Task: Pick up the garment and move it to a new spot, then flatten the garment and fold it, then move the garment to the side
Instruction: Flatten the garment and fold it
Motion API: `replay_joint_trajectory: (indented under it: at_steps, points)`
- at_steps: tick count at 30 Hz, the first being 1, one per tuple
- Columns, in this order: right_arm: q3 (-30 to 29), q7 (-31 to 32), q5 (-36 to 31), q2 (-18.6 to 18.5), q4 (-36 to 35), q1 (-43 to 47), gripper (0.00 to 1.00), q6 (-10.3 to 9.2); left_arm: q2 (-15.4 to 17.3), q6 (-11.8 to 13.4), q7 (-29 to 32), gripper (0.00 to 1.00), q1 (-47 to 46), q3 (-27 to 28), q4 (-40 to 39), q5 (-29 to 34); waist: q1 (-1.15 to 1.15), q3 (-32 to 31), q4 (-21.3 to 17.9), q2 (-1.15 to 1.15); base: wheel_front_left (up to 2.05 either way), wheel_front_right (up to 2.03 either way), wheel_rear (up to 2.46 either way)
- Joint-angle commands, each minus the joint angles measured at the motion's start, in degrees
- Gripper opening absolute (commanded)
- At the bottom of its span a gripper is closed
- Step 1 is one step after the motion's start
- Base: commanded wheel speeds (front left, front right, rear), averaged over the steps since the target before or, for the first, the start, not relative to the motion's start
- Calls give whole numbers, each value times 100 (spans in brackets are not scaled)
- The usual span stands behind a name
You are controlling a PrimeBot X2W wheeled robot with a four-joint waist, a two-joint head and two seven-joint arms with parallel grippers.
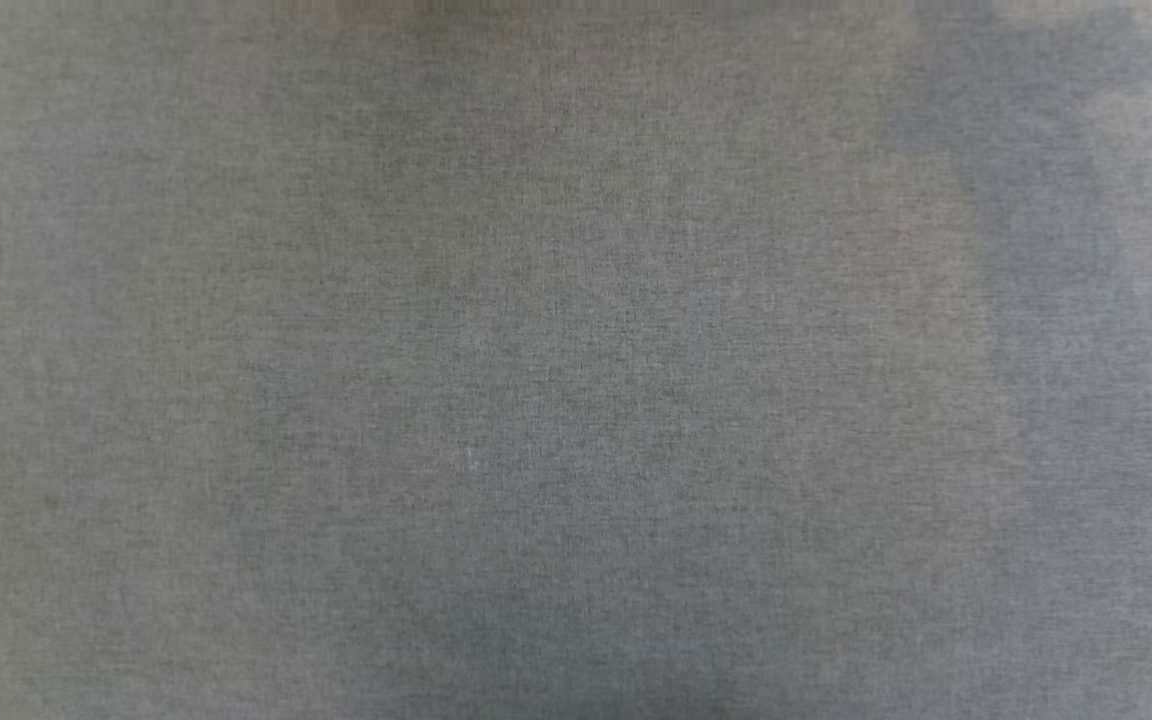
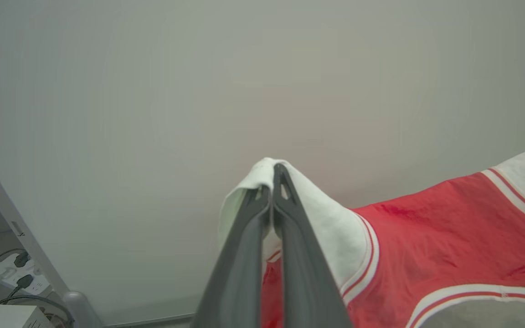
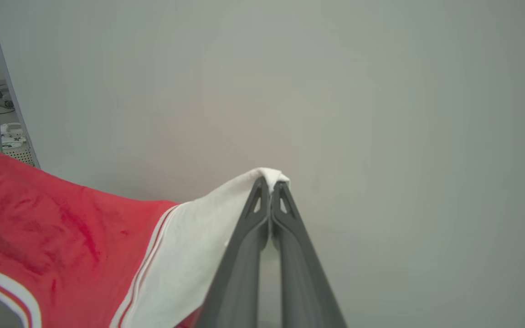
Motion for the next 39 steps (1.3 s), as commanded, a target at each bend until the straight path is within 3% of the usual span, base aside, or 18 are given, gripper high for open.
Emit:
replay_joint_trajectory:
  at_steps: [1, 9, 19, 24, 31, 39]
  points:
    - [112, -130, 106, -9, 36, 315, 0, -9, 82, -14, -130, 0, 334, -62, -45, -22, -1, -270, -5, 0, 0, 0, 0]
    - [749, -643, 657, -211, -177, 1899, 0, -9, 503, 40, -675, 0, 2301, -122, -528, -348, -1, -1014, -17, 0, 0, 0, 0]
    - [1130, -931, 1081, -659, -834, 4095, 0, -9, 1179, 720, -884, 0, 5293, -272, -1849, -776, -1, -1927, -21, 0, 0, 0, 0]
    - [1005, -904, 1114, -913, -1182, 5221, 0, -9, 1493, 1195, -843, 0, 6410, -403, -2648, -889, -1, -2231, 8, 0, 0, 0, 0]
    - [566, -630, 1181, -1044, -1648, 6717, 0, -9, 1788, 1622, -884, 0, 7579, -514, -3257, -1118, -1, -2498, 4, 0, 0, 0, 0]
    - [-70, -85, 1069, -1064, -2015, 8161, 0, -9, 1741, 1781, -1011, 0, 8320, -661, -3232, -1316, -1, -2512, 19, 0, 0, 0, 0]
